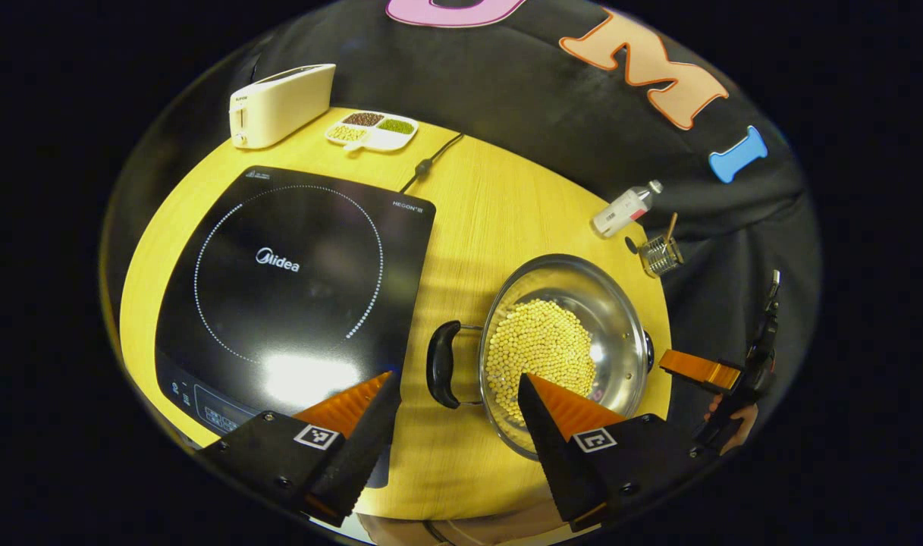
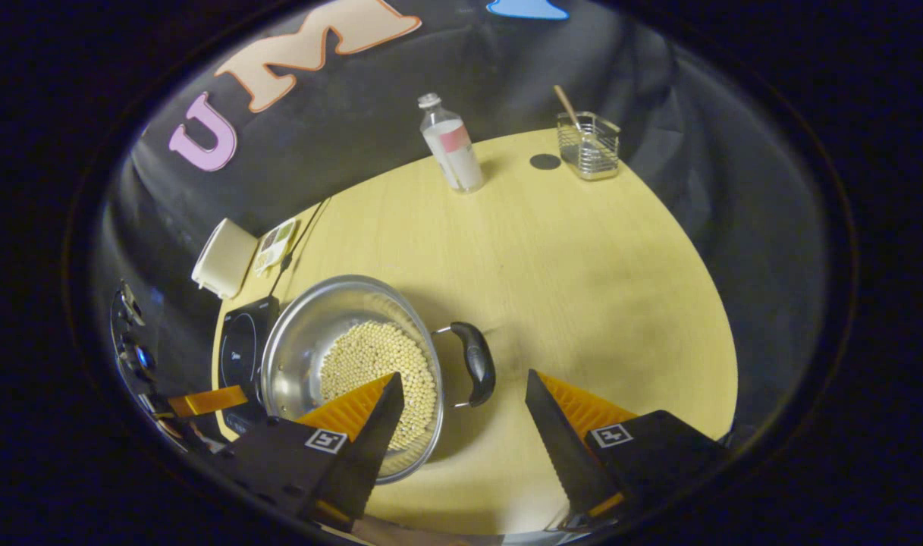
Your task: First push the handle of the pot to place it horizontally, then grasp the pot with both hands and set it on the induction cooktop.
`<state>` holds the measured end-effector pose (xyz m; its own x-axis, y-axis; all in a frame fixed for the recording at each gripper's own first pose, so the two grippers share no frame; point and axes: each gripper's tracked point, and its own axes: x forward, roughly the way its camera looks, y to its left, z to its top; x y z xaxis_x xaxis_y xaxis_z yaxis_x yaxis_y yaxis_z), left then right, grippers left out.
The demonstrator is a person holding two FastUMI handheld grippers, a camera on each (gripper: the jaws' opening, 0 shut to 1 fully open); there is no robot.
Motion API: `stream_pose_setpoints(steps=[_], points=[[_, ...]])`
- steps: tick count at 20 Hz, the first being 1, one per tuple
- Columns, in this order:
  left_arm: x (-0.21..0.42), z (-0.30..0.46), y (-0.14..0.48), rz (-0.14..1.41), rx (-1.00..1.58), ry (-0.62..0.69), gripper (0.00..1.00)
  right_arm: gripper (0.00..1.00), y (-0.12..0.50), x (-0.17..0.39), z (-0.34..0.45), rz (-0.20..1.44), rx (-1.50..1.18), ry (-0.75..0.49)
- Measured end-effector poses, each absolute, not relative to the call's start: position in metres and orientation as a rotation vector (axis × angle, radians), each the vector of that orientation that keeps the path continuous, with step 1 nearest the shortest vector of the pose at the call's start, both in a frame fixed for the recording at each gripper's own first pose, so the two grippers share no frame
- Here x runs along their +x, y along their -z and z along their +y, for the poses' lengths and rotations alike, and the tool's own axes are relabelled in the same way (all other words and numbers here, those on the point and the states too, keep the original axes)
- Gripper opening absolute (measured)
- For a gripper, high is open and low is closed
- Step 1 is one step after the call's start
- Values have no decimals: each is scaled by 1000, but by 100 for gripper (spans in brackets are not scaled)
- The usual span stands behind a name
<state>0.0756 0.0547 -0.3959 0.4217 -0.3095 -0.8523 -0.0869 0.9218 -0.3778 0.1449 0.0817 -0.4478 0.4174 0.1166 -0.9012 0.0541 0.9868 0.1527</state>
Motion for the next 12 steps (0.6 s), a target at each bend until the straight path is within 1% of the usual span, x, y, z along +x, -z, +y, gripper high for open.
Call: stream_pose_setpoints(steps=[6,7,9,10,12], points=[[82,39,417,1240,-374,94,96,92,473,145,92,1272,258,-167],[83,36,420,1249,-372,87,96,99,476,145,93,1287,268,-180],[86,36,423,1258,-354,75,96,98,482,147,95,1312,286,-206],[89,36,424,1262,-344,70,96,89,486,148,97,1324,296,-217],[90,35,427,1281,-328,58,96,89,492,149,101,1351,319,-241]])
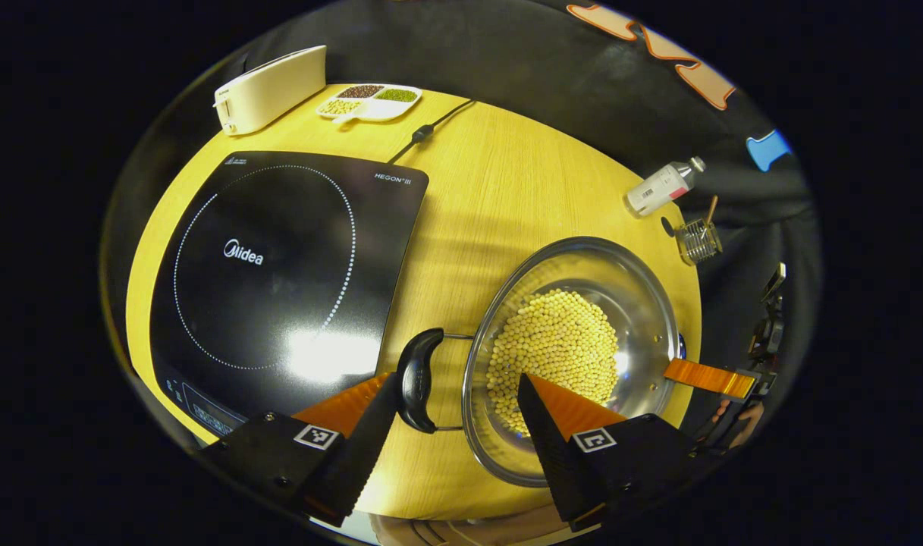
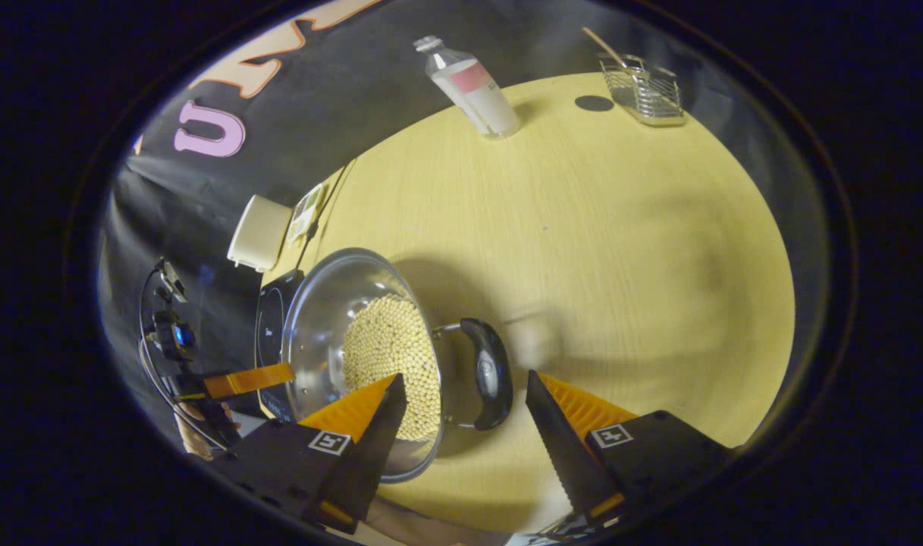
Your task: First push the handle of the pot to place it horizontally, then grasp the pot with both hands and set it on the induction cooktop.
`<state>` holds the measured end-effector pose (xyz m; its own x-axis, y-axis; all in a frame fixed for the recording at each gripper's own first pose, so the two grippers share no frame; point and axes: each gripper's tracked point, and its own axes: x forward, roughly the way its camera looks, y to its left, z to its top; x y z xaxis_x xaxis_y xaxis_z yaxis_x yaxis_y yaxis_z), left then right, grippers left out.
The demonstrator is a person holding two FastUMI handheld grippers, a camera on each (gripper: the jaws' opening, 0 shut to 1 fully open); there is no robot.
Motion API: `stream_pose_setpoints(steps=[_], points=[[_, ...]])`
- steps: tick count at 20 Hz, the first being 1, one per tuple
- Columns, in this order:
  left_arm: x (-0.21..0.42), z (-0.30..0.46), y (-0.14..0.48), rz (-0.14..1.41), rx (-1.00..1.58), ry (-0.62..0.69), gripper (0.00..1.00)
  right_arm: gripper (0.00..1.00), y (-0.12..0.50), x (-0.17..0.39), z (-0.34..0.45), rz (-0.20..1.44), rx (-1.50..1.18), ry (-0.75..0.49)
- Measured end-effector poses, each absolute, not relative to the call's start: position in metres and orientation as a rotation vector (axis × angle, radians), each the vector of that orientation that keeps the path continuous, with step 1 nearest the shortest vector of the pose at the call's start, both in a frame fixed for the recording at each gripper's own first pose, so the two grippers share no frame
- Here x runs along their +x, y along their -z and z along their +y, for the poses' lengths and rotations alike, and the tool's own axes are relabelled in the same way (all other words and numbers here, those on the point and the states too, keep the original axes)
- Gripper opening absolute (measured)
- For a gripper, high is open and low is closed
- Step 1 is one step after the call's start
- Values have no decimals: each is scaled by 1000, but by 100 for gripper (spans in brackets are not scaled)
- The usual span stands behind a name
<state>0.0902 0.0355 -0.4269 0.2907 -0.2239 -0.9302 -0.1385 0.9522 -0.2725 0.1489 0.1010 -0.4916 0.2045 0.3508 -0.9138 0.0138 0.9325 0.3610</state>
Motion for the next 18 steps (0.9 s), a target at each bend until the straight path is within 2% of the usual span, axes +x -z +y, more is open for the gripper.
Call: stream_pose_setpoints(steps=[1,2,4,5,6,9,12,14,15,16,18], points=[[91,34,431,1295,-322,50,96,97,494,147,104,1364,329,-254],[92,35,435,1309,-315,43,96,89,498,147,106,1377,334,-265],[93,35,442,1334,-304,28,94,87,505,146,108,1405,338,-288],[93,35,445,1345,-299,23,94,87,509,145,110,1415,336,-296],[93,35,448,1354,-294,21,94,97,514,146,112,1425,333,-303],[95,35,455,1371,-282,10,94,96,519,146,118,1444,347,-330],[98,44,461,1374,-235,-7,92,65,527,145,123,1470,352,-330],[95,48,460,1383,-227,-17,76,64,537,145,112,1473,293,-311],[97,48,460,1385,-225,-13,70,57,545,144,117,1484,323,-308],[96,47,462,1387,-221,-2,67,50,536,146,115,1485,335,-312],[95,44,460,1382,-243,6,63,47,537,147,110,1465,319,-303]])
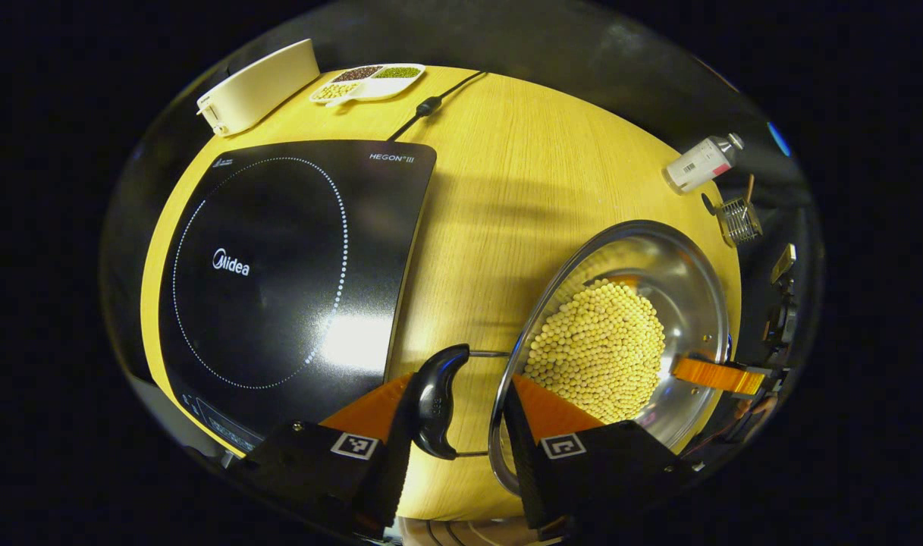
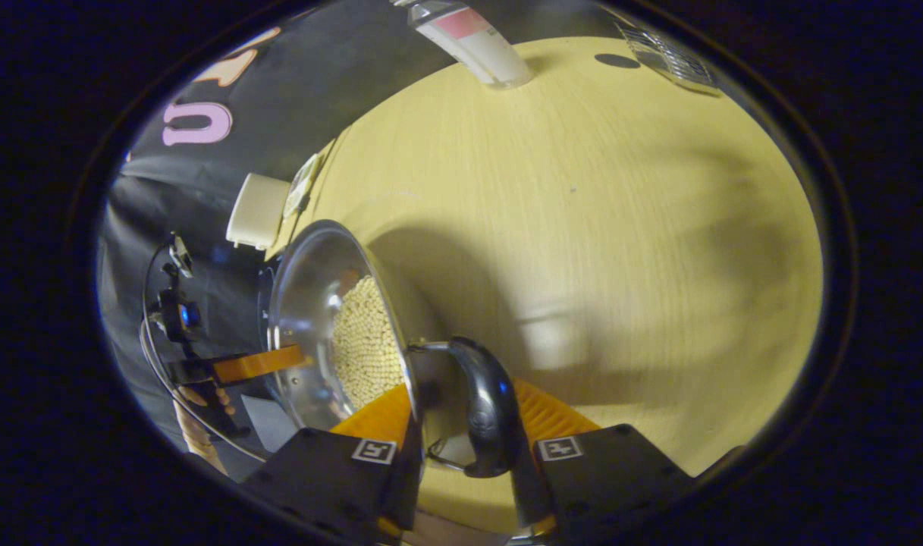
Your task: First push the handle of the pot to place it horizontally, then grasp the pot with both hands and set it on the induction cooktop.
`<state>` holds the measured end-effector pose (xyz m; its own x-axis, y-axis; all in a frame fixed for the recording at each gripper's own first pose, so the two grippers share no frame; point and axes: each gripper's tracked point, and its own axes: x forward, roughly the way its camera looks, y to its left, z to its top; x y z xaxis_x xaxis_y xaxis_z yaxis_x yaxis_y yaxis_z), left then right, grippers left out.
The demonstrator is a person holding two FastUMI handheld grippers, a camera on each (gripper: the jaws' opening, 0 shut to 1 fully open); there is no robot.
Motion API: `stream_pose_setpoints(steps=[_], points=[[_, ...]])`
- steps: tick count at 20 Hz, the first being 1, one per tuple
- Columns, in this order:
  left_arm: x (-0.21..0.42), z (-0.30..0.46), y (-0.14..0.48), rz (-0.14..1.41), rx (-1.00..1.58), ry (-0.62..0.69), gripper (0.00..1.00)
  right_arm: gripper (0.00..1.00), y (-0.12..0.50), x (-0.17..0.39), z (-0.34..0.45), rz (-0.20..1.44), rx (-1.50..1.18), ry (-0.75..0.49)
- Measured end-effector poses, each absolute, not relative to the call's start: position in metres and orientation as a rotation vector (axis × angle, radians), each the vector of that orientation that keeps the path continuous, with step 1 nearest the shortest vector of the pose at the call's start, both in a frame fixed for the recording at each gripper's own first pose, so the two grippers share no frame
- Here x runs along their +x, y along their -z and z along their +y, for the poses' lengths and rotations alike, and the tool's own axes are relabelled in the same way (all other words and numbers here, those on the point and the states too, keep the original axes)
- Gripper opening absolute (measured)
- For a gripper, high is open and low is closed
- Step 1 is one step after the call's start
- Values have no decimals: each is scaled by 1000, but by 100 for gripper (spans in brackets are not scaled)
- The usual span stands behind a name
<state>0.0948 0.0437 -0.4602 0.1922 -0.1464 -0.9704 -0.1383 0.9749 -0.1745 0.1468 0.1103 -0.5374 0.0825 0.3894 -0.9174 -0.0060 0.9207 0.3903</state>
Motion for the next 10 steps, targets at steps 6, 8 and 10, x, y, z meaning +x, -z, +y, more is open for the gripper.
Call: stream_pose_setpoints(steps=[6,8,10], points=[[98,49,461,1362,-225,46,60,46,511,141,94,1445,329,-277],[100,48,459,1353,-211,69,63,47,501,131,91,1447,338,-263],[103,49,459,1356,-220,81,60,46,491,120,89,1446,339,-255]])
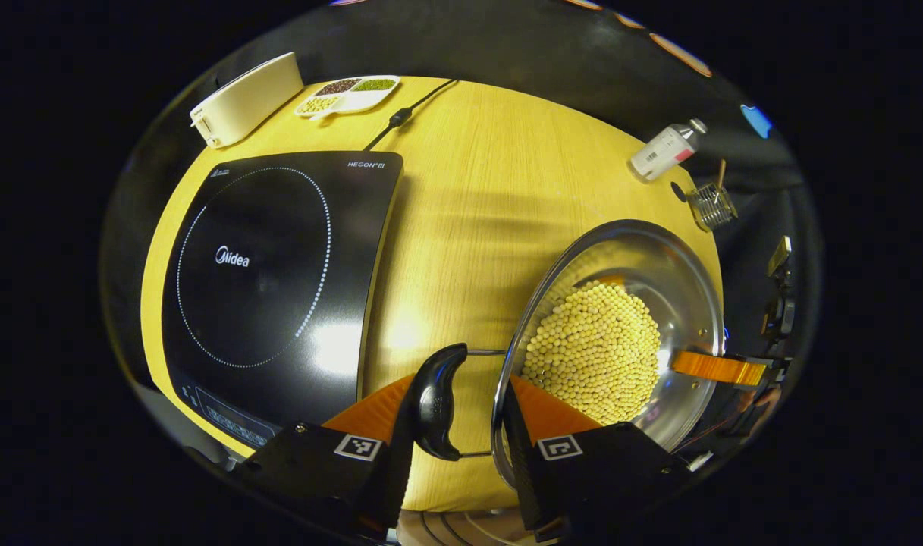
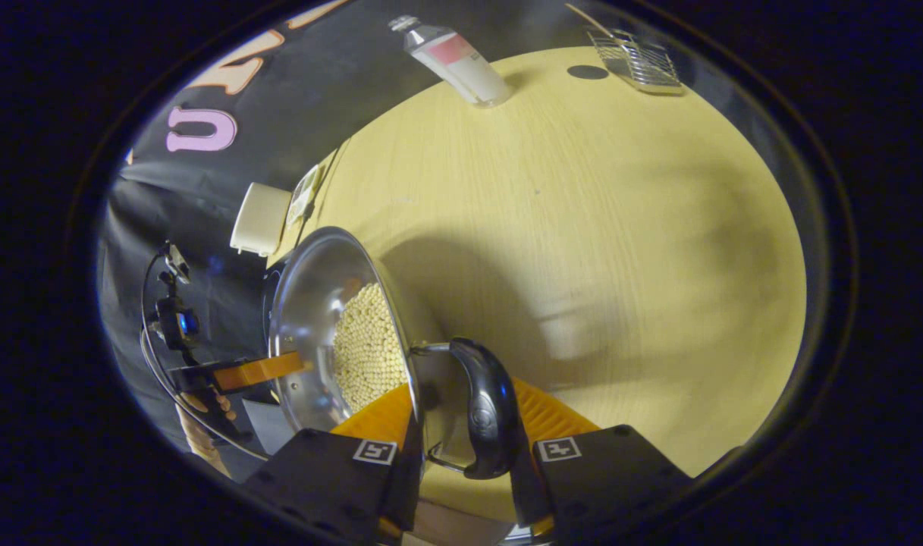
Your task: First push the handle of the pot to place it horizontally, then grasp the pot with both hands and set it on the induction cooktop.
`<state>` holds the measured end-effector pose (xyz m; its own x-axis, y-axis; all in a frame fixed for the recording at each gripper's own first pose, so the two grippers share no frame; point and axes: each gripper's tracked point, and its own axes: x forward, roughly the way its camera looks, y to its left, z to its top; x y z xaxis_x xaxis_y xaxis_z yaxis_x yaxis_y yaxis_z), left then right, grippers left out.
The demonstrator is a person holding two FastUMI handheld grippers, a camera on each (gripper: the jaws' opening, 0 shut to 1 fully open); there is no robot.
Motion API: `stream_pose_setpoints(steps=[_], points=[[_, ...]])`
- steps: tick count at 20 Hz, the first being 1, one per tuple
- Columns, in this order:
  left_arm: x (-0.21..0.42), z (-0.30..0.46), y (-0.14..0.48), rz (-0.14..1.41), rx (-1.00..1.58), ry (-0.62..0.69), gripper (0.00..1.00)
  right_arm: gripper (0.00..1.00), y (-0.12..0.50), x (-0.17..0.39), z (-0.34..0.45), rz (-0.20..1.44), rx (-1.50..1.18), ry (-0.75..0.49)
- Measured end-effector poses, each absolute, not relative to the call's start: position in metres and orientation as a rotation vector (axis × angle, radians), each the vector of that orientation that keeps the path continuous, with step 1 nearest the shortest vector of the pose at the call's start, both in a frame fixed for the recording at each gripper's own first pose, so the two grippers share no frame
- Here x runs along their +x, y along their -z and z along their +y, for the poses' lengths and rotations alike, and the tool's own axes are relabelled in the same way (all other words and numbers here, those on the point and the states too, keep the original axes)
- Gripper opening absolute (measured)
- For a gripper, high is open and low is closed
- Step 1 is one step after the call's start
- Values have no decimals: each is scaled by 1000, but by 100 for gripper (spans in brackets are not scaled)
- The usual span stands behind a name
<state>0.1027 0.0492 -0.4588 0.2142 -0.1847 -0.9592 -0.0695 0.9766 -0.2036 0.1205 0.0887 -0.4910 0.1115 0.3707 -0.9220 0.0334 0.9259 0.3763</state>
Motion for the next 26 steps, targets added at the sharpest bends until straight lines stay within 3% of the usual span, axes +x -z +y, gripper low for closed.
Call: stream_pose_setpoints(steps=[2,3,15,26], points=[[101,48,463,1361,-236,85,60,47,480,109,90,1437,337,-245],[101,48,465,1361,-238,87,60,53,476,101,92,1435,336,-241],[110,65,461,1335,-223,107,61,53,444,24,177,1424,347,-206],[107,59,469,1257,-205,96,60,47,439,24,327,1350,344,-221]])
